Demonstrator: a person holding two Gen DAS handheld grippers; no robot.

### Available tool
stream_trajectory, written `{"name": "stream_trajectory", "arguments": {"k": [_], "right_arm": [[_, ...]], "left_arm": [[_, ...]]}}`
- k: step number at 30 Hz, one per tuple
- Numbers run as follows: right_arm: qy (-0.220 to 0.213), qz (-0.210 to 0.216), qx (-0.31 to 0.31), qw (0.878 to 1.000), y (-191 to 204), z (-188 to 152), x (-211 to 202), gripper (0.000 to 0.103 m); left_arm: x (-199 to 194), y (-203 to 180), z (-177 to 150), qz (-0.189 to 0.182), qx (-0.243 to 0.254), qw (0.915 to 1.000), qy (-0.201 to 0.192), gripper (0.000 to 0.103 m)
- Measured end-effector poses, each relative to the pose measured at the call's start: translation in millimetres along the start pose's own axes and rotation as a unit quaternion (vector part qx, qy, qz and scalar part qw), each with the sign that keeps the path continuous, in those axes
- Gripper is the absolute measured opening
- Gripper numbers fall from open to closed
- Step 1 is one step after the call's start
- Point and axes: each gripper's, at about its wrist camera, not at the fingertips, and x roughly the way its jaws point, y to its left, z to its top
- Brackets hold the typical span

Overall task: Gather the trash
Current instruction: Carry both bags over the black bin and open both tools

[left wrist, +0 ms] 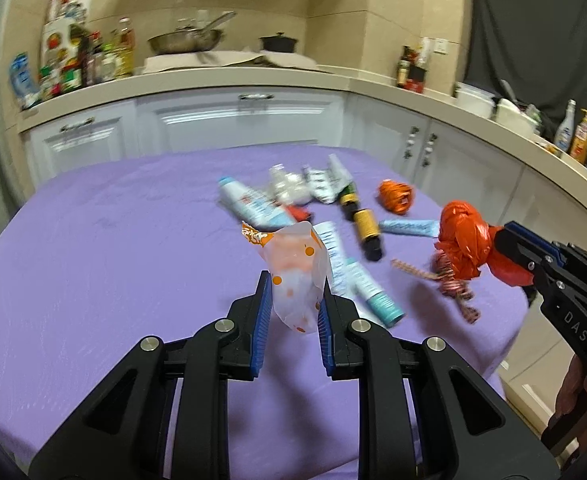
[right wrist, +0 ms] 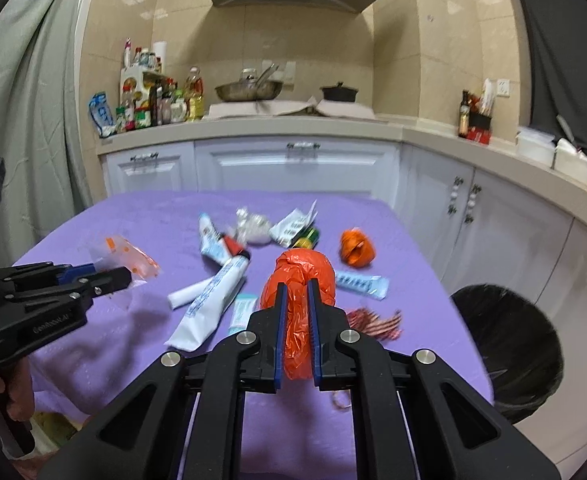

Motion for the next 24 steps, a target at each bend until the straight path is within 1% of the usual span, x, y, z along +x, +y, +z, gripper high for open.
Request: {"name": "stream_trajectory", "arguments": {"k": [4, 6, 10, 14, 16, 20, 24], "right_arm": [[-0.016, -0.032, 0.012, 0.999, -22, 7, -10, 0.010], [-0.025, -0.058, 0.020, 0.998, -40, 10, -15, 0.010], [-0.036, -0.106, 0.037, 0.993, -76, 14, -22, 0.010], [-0.040, -0.156, 0.058, 0.985, -117, 11, -24, 0.010], [-0.039, -0.172, 0.065, 0.982, -131, 10, -23, 0.010], [-0.036, -0.204, 0.085, 0.975, -167, 4, -17, 0.010], [-0.030, -0.222, 0.103, 0.969, -196, -6, -14, 0.010]], "left_arm": [[9, -28, 18, -0.033, 0.024, 0.9991, -0.009, 0.021], [13, -46, 27, -0.048, 0.040, 0.9979, -0.017, 0.021], [25, -80, 46, -0.080, 0.060, 0.9947, -0.027, 0.021], [38, -120, 65, -0.108, 0.080, 0.9902, -0.039, 0.021], [46, -146, 74, -0.121, 0.092, 0.9873, -0.047, 0.021], [66, -191, 84, -0.140, 0.115, 0.9824, -0.048, 0.021], [92, -234, 86, -0.151, 0.140, 0.9780, -0.035, 0.021]]}}
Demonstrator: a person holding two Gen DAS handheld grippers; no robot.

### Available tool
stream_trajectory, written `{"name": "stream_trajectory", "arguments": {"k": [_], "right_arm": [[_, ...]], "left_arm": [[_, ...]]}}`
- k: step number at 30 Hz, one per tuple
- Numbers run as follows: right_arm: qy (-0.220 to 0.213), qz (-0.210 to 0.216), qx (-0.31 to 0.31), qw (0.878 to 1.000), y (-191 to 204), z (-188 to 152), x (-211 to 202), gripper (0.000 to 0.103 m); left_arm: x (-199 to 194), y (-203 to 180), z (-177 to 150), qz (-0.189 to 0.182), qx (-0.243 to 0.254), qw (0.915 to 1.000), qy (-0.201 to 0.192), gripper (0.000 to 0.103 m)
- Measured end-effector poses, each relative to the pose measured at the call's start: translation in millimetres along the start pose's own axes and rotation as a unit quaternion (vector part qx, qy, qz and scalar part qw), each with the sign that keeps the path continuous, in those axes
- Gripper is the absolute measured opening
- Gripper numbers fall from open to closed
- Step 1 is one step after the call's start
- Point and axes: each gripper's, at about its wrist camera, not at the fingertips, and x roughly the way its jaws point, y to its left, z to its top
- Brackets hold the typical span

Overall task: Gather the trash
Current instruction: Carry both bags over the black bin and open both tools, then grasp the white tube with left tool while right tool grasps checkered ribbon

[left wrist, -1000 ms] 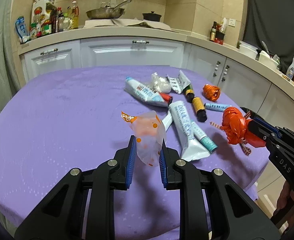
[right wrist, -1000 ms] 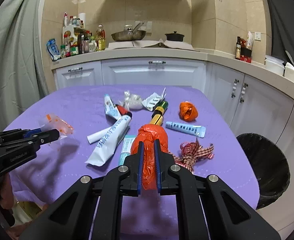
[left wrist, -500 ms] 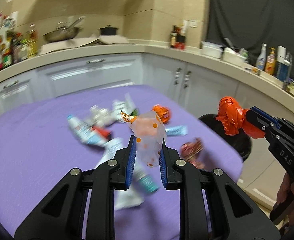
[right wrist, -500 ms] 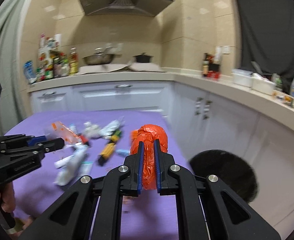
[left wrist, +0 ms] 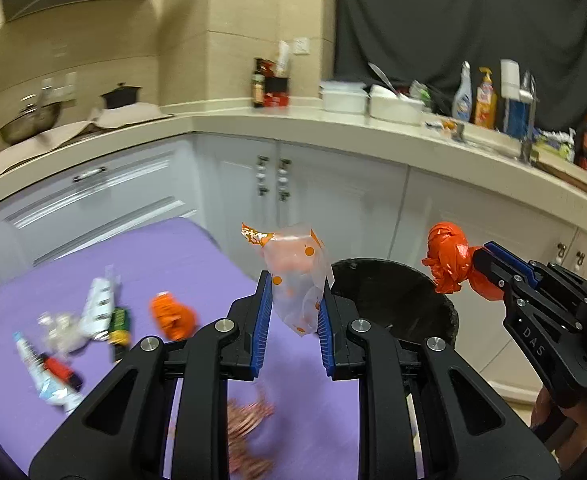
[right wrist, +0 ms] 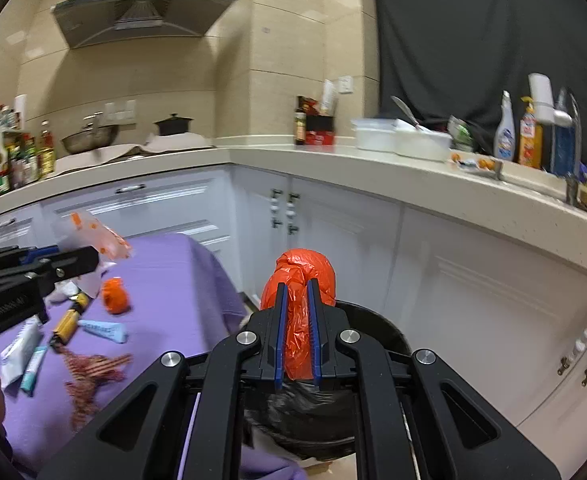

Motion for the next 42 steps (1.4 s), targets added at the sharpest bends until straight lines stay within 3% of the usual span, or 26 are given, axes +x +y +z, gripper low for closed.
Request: {"name": "stream_trajectory", "arguments": {"k": [8, 17, 20, 23, 26, 36, 42], "right_arm": [[0.026, -0.016, 0.025, 0.999, -34, -15, 30, 0.010], [0.050, -0.011, 0.046, 0.998, -52, -26, 62, 0.010], [0.058, -0.010, 0.057, 0.997, -58, -30, 71, 0.019], [0.059, -0.018, 0.066, 0.996, -63, -31, 76, 0.033], [0.059, -0.023, 0.070, 0.996, -66, -31, 77, 0.036], [0.059, -0.023, 0.075, 0.995, -62, -29, 71, 0.045], [0.058, -0.011, 0.072, 0.996, -48, -28, 59, 0.047]], "left_arm": [[68, -44, 4, -0.017, 0.033, 0.9983, 0.045, 0.021], [125, -60, 2, -0.015, 0.049, 0.9948, 0.088, 0.025], [142, -62, -2, -0.013, 0.047, 0.9929, 0.108, 0.029], [149, -62, -5, -0.009, 0.044, 0.9925, 0.114, 0.041], [150, -59, -6, -0.003, 0.041, 0.9930, 0.111, 0.057], [132, -48, 1, 0.003, 0.028, 0.9955, 0.091, 0.067], [102, -28, 1, 0.030, 0.022, 0.9968, 0.071, 0.070]]}}
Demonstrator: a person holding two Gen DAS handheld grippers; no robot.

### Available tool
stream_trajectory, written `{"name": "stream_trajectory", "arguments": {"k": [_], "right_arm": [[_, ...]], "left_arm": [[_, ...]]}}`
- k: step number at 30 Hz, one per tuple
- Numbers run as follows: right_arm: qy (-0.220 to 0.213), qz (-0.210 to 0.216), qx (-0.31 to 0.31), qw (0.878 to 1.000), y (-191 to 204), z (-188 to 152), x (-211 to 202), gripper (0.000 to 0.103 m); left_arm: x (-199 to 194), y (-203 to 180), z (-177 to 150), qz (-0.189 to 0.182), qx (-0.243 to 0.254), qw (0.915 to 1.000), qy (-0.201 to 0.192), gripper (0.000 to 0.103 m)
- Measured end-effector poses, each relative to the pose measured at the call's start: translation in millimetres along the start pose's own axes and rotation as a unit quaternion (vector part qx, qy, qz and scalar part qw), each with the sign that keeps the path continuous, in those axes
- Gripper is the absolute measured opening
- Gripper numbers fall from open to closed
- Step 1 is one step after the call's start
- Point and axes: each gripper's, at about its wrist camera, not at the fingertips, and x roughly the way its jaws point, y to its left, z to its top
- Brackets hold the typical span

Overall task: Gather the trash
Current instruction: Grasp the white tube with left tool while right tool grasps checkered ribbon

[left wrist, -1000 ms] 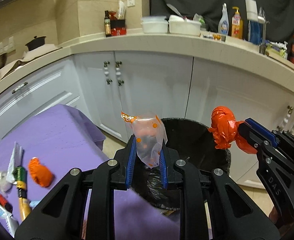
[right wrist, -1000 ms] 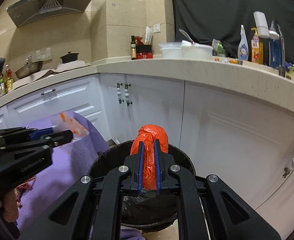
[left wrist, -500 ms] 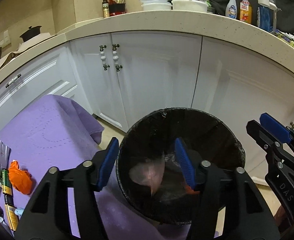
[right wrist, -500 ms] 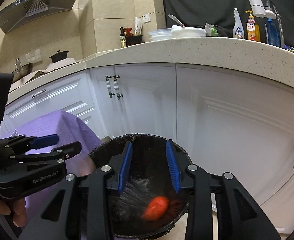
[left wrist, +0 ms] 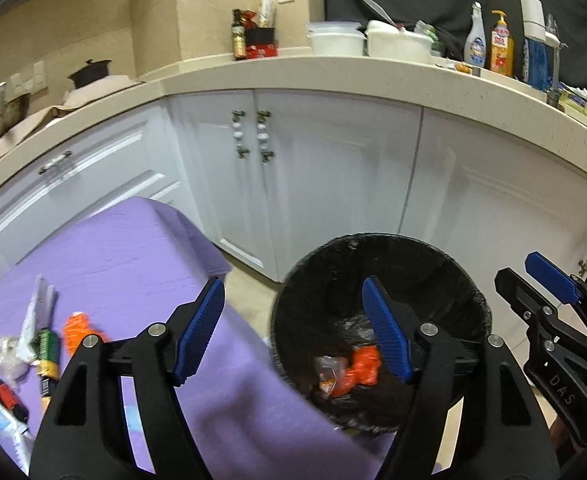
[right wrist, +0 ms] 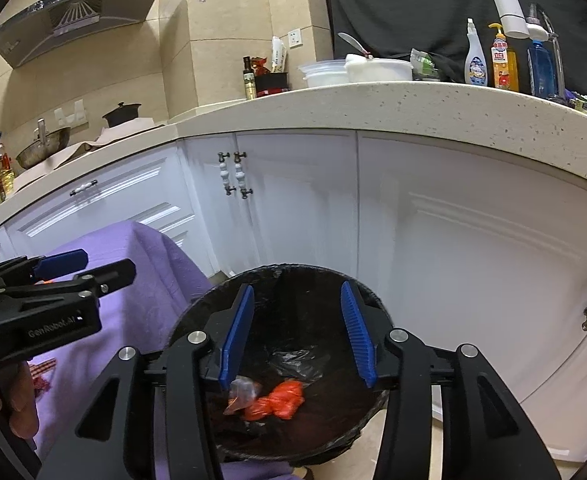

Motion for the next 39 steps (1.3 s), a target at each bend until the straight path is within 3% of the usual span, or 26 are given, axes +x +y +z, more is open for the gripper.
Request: {"name": "stream_trajectory", "arguments": {"k": [11, 23, 33, 39], "right_arm": [[0.011, 0.062, -0.029, 0.998, 59, -16, -23, 0.052], [0.033, 0.153, -0.073, 0.985, 139, -40, -42, 0.052], [0.055, 0.191, -0.120, 0.973, 188, -66, -53, 0.052], [0.059, 0.193, -0.135, 0.970, 202, -74, -58, 0.052]], "left_arm": [[-72, 72, -37, 0.073, -0.034, 0.9967, -0.015, 0.072], [-152, 157, -105, 0.187, -0.076, 0.9793, -0.016, 0.077], [-186, 199, -163, 0.221, -0.128, 0.9668, 0.012, 0.077], [-193, 202, -183, 0.204, -0.150, 0.9672, 0.021, 0.077]]}}
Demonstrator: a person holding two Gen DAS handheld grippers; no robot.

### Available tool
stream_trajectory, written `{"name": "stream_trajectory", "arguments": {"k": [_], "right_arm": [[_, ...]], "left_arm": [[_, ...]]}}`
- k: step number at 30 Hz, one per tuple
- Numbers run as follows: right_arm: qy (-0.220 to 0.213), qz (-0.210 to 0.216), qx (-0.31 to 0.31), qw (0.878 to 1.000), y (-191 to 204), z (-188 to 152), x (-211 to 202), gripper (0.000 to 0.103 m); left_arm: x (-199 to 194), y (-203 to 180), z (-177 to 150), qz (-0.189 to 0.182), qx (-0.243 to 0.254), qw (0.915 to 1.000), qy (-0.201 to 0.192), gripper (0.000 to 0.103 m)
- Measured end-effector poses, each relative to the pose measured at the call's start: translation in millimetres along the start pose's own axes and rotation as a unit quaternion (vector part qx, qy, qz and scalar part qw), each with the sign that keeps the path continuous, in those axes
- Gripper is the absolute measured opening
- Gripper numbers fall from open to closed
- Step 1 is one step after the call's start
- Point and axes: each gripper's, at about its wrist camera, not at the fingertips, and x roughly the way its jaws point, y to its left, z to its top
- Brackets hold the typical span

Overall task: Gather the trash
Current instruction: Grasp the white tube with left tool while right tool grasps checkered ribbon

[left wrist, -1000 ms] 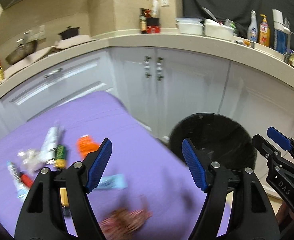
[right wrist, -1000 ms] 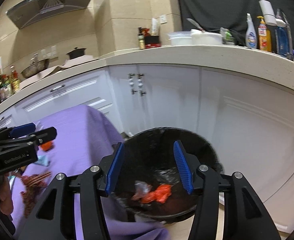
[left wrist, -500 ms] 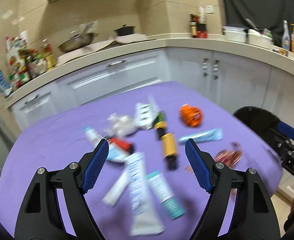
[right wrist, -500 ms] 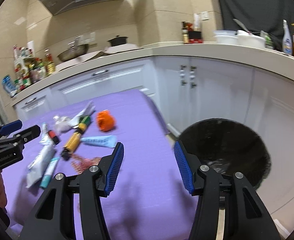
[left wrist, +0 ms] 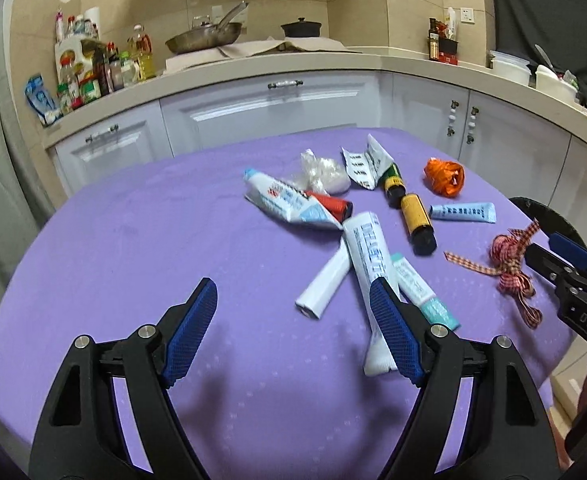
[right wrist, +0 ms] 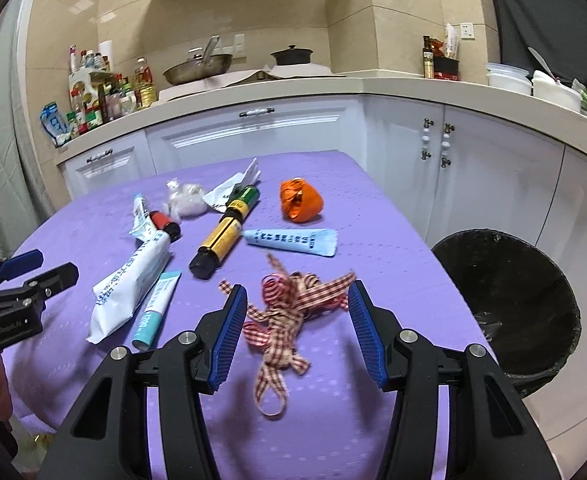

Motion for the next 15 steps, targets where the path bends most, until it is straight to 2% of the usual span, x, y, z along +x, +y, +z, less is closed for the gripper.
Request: {"name": "stream_trajectory", "arguments": {"k": [15], "right_arm": [[0.007, -0.017, 0.005, 1.000, -6, -6, 1, 0.052]], "left_arm": [[16, -28, -10, -0.039, 0.007, 0.9991, 0.012, 0.077]]}}
